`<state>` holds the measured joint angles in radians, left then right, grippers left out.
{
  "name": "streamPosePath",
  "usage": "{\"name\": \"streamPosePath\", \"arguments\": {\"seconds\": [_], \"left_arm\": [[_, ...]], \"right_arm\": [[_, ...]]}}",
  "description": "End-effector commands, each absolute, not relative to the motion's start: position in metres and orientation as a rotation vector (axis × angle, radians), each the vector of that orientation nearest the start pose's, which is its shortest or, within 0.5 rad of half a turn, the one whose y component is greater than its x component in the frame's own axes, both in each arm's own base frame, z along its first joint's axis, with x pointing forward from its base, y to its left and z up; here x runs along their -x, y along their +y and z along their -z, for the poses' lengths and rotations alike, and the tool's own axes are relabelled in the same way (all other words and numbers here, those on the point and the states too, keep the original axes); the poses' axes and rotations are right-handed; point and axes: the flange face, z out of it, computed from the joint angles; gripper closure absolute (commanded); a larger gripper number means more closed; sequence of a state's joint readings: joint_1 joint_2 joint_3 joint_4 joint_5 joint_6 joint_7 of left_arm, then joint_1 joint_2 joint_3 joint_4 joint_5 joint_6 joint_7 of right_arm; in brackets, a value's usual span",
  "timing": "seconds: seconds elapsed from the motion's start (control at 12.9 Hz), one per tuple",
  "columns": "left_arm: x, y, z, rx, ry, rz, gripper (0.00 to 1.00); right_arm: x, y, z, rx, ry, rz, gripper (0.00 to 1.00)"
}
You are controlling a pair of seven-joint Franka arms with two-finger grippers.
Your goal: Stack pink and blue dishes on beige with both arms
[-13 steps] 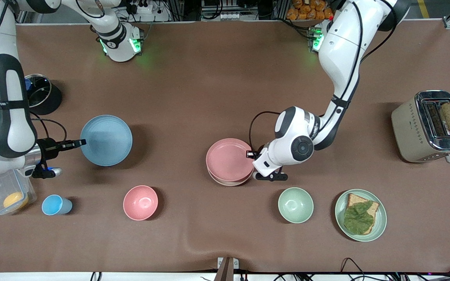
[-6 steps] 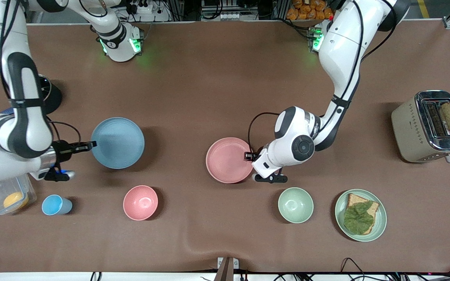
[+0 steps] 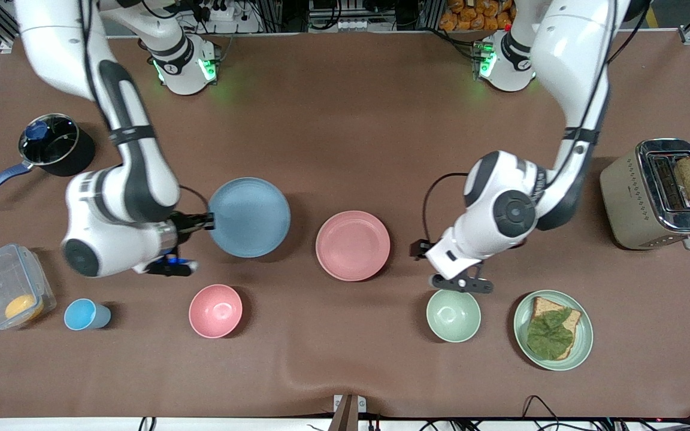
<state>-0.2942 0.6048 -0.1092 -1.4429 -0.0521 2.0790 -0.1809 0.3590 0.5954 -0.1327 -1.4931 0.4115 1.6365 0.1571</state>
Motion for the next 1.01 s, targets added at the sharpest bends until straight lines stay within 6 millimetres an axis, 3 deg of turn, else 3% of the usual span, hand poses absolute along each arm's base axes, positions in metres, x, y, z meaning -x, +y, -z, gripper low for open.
{"name": "streamPosePath", "arguments": {"seconds": [0.0, 0.23, 0.46, 0.54, 0.77, 0.93], "left_arm": [[-0.672, -0.213, -0.364, 3.193, 0.409, -0.005, 0.0], [-0.678, -0.149, -0.401, 3.125, 0.434, 0.007, 0.0], [-0.676, -0.099, -0.445, 3.104, 0.341, 0.035, 0.0], [-0.671, -0.091, -0.465, 3.104, 0.323, 0.053, 0.0], [-0.653, -0.058, -0.531, 3.11, 0.239, 0.142, 0.0], [-0.633, -0.054, -0.567, 3.108, 0.228, 0.14, 0.0]], "right_arm": [[-0.63, 0.252, -0.281, 2.796, 0.096, -0.642, 1.0], [-0.626, 0.311, -0.261, 2.784, 0.168, -0.513, 1.0], [-0.626, 0.343, -0.244, 2.719, 0.212, -0.456, 1.0], [-0.625, 0.355, -0.244, 2.689, 0.216, -0.436, 1.0], [-0.627, 0.366, -0.237, 2.681, 0.209, -0.404, 1.0], [-0.627, 0.368, -0.231, 2.682, 0.215, -0.401, 1.0]]}}
